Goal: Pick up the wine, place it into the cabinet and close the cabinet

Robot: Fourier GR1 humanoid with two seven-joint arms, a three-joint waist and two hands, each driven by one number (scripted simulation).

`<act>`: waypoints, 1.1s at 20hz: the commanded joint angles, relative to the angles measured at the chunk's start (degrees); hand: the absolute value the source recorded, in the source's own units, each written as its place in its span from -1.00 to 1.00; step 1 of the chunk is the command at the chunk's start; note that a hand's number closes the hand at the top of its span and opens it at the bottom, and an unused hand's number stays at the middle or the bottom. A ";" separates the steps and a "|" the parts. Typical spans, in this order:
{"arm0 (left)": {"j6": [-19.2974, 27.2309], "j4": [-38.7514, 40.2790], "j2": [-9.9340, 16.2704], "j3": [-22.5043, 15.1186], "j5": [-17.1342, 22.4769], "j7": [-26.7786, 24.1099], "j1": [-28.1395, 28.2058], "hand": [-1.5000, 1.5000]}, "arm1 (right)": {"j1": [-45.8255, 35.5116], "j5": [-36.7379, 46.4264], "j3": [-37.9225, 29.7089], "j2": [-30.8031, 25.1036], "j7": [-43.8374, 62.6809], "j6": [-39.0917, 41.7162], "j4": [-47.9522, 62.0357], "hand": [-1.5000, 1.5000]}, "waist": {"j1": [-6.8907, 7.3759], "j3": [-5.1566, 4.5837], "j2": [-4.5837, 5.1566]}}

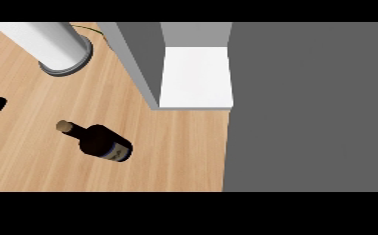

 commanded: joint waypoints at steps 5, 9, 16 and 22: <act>1.88 -0.41 5.44 10.35 10.52 6.19 -0.79 -1.00 | 3.83 -4.99 0.37 -0.84 8.77 -2.98 -15.05 -1.00 | -0.08 -0.06 -0.06; 5.39 -3.51 5.50 11.92 12.16 7.59 -0.69 -1.00 | 3.36 -5.10 0.51 -1.65 9.87 -3.47 -17.21 -1.00 | -0.21 -0.06 -0.15; 7.69 -2.49 7.96 16.07 12.63 8.88 -2.11 -1.00 | 2.14 -4.28 2.71 -0.47 10.67 -5.85 -17.20 -1.00 | -0.39 -0.06 -0.01; 3.03 -0.22 5.90 17.01 10.76 7.09 -1.18 -1.00 | 2.21 -6.21 0.99 -2.26 11.82 -5.35 -17.89 -1.00 | -0.96 -0.07 0.08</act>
